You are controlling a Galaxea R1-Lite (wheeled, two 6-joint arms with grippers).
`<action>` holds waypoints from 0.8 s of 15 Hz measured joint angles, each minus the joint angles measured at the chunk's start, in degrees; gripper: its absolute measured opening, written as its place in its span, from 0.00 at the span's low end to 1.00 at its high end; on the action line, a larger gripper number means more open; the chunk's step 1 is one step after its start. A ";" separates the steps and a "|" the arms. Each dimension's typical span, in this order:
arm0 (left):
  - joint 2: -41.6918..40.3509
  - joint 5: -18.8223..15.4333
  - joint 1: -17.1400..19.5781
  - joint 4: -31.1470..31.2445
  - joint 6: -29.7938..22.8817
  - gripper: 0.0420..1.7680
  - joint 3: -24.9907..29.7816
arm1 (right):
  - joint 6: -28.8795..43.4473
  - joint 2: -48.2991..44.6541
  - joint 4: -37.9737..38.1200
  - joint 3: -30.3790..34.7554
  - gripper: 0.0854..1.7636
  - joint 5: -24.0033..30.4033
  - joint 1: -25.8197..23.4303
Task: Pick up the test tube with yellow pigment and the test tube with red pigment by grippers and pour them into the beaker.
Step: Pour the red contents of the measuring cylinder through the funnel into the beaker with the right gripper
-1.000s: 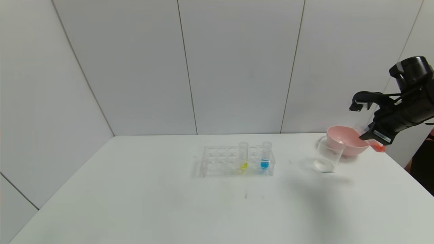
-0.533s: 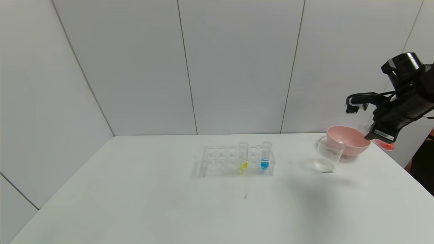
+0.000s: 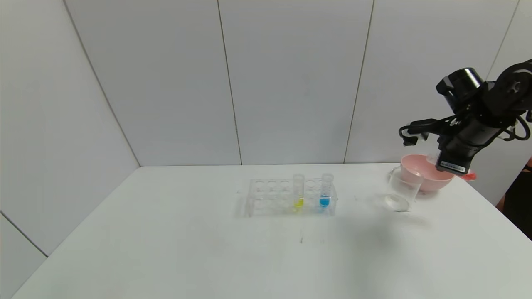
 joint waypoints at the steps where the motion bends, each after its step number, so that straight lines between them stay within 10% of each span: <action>1: 0.00 -0.02 0.00 0.00 0.00 0.97 0.00 | 0.00 0.37 -0.49 -0.01 0.24 -1.49 0.48; 12: 0.00 0.00 0.00 0.00 0.00 0.97 0.00 | -0.21 3.54 -1.29 -0.23 0.24 -15.01 4.17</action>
